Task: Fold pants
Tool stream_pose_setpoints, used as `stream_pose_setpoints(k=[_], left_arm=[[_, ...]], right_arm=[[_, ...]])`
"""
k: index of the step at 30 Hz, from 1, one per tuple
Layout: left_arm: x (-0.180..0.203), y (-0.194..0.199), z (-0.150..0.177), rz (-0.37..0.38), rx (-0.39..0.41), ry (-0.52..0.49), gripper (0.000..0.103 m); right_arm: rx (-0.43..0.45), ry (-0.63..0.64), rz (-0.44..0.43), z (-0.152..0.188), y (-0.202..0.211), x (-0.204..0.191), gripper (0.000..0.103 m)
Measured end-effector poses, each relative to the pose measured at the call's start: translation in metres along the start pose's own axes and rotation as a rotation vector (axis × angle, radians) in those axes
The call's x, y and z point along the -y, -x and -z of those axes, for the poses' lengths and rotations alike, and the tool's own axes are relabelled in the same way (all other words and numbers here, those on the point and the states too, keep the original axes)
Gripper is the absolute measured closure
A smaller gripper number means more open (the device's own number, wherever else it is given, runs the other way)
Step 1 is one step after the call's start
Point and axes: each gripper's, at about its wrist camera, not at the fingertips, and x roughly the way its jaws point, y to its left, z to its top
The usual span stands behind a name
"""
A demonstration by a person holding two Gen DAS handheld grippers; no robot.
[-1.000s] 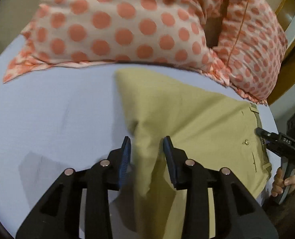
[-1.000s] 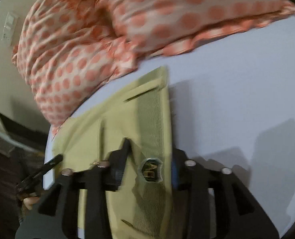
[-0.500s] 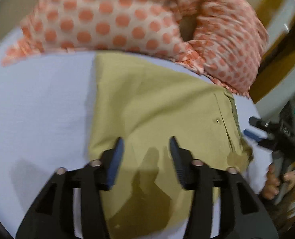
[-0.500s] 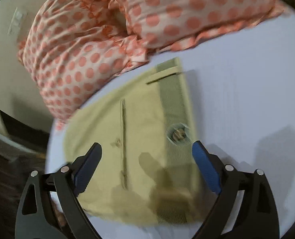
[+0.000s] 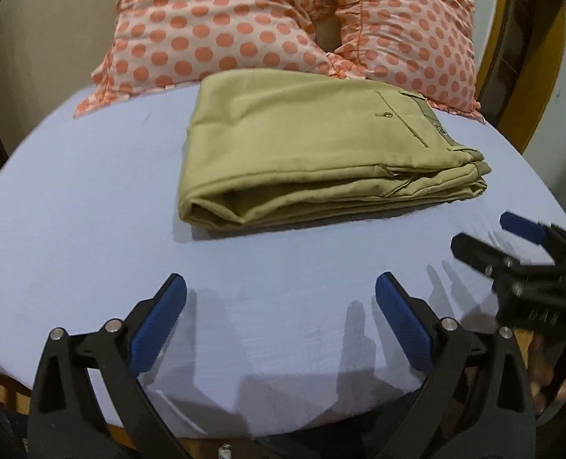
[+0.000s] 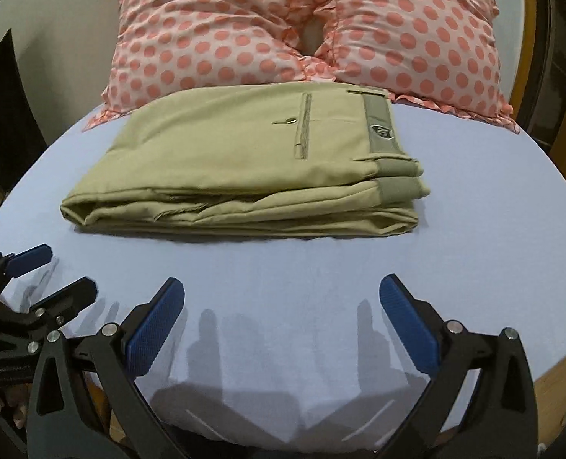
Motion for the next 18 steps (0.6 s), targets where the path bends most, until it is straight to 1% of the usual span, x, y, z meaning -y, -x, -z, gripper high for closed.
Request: stream_pose_setpoints(k=[2, 5, 6, 7, 8, 9, 10, 12, 18], left_arm=[[0.001, 0.000, 0.002, -0.008, 0.007, 0.004, 0.004], [0.003, 0.001, 0.006, -0.033, 0.010, 0.018, 0.002], [0.004, 0.001, 0.008, -0.049, 0.014, 0.020, 0.002], [0.006, 0.001, 0.011, -0.072, 0.019, 0.013, 0.002], [0.008, 0.000, 0.012, -0.092, 0.020, 0.006, 0.002], [0.012, -0.002, 0.014, -0.136, 0.018, -0.012, 0.002], [0.014, -0.001, 0.016, -0.153, 0.033, -0.014, 0.002], [0.013, 0.001, 0.016, -0.153, 0.040, 0.001, 0.002], [0.010, 0.002, 0.015, -0.152, 0.036, -0.001, 0.002]], right_arm=[[-0.001, 0.000, 0.027, 0.003, -0.002, -0.002, 0.001], [-0.032, -0.022, 0.033, 0.009, -0.009, 0.001, 0.001], [-0.038, -0.019, 0.049, 0.011, -0.012, 0.000, 0.001], [-0.025, -0.008, 0.061, 0.013, -0.010, -0.002, 0.001], [-0.023, -0.020, 0.057, 0.014, -0.010, -0.001, 0.001], [-0.020, -0.021, 0.059, 0.014, -0.010, -0.001, 0.001], [-0.018, -0.021, 0.060, 0.015, -0.009, -0.001, 0.001], [-0.014, -0.020, 0.060, 0.015, -0.009, -0.001, 0.001], [-0.011, -0.019, 0.058, 0.014, -0.010, 0.000, 0.001]])
